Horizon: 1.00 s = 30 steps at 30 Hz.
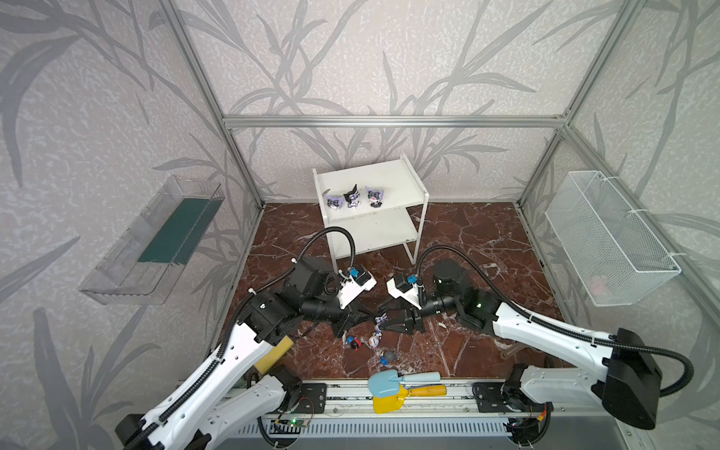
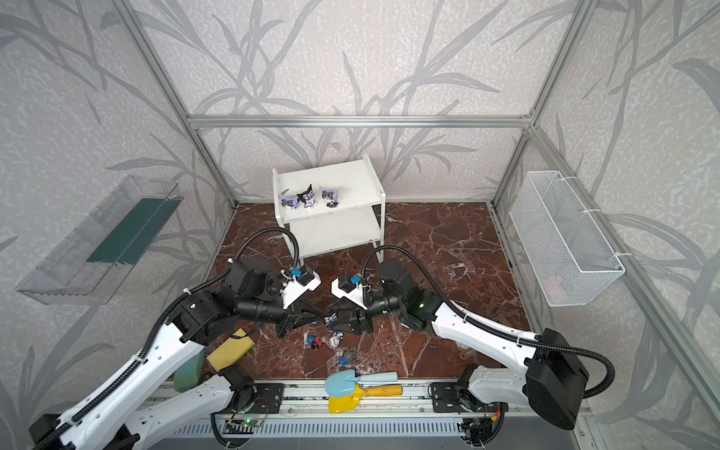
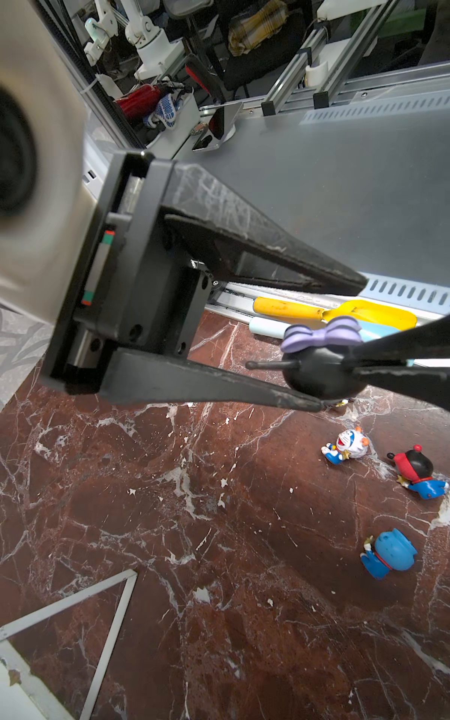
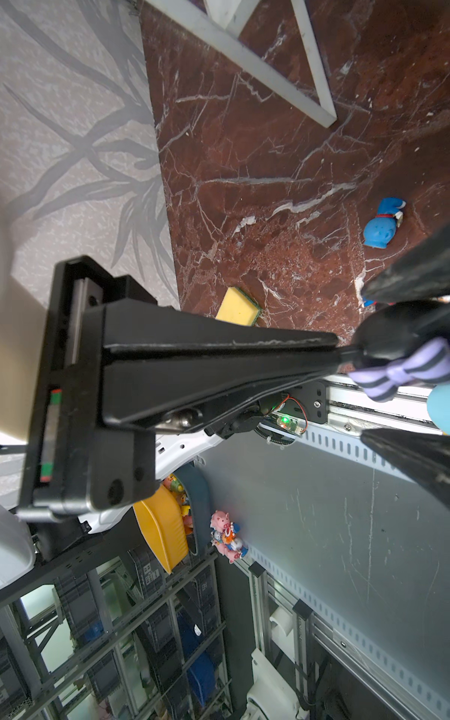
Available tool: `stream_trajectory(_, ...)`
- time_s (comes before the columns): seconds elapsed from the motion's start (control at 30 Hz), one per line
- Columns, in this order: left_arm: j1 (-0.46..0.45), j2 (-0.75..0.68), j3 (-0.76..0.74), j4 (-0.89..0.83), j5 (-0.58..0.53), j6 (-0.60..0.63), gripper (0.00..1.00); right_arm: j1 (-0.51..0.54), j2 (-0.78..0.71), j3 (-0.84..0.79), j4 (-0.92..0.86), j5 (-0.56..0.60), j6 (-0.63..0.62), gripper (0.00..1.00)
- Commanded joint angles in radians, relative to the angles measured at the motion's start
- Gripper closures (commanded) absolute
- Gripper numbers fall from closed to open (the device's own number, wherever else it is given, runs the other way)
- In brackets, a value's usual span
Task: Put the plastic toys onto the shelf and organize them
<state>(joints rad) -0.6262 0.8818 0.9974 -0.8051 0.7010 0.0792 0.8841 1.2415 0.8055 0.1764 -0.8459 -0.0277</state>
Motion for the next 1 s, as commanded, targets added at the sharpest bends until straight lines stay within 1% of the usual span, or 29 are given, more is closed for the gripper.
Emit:
stream_trajectory(0.0,0.001,-0.018,0.029,0.03,-0.004,0.017,1.0,0.009,0.004,0.024,-0.011,-0.01,-0.004,0.47)
stream_trajectory(0.2,0.002,-0.03,0.029,0.032,-0.018,0.016,1.0,0.012,0.015,0.027,-0.011,-0.008,-0.007,0.44)
stream_trajectory(0.3,0.001,-0.035,0.027,0.034,-0.015,0.014,1.0,0.015,0.022,0.025,-0.005,0.01,-0.011,0.41)
stream_trajectory(0.4,0.002,-0.035,0.027,0.035,-0.011,0.012,1.0,0.018,0.026,0.026,0.01,0.022,-0.009,0.41)
stream_trajectory(0.5,0.002,-0.035,0.027,0.036,-0.014,0.013,1.0,0.02,0.027,0.027,0.02,0.027,-0.006,0.46)
stream_trajectory(0.57,0.001,-0.036,0.026,0.037,-0.015,0.012,1.0,0.021,0.027,0.027,0.026,0.037,-0.005,0.55)
stream_trajectory(0.67,0.002,-0.039,0.024,0.034,-0.018,0.011,1.0,0.021,0.021,0.024,0.032,0.046,-0.003,0.64)
stream_trajectory(0.77,0.0,-0.04,0.025,0.036,-0.025,0.011,1.0,0.021,0.012,0.025,0.024,0.068,-0.008,0.69)
stream_trajectory(0.83,0.001,-0.043,0.027,0.04,-0.041,0.005,1.0,0.02,0.006,0.027,0.016,0.095,-0.015,0.7)
stream_trajectory(0.87,0.001,-0.044,0.028,0.041,-0.059,-0.002,0.93,0.02,0.001,0.029,0.012,0.115,-0.016,0.71)
stream_trajectory(0.9,0.002,-0.046,0.03,0.041,-0.069,-0.005,0.83,0.017,-0.005,0.03,0.014,0.131,-0.018,0.71)
stream_trajectory(0.93,0.001,-0.05,0.03,0.042,-0.082,-0.009,0.66,0.011,-0.012,0.032,0.018,0.151,-0.015,0.71)
stream_trajectory(0.97,0.001,-0.057,0.028,0.047,-0.1,-0.015,0.55,0.004,-0.017,0.037,0.024,0.16,-0.015,0.71)
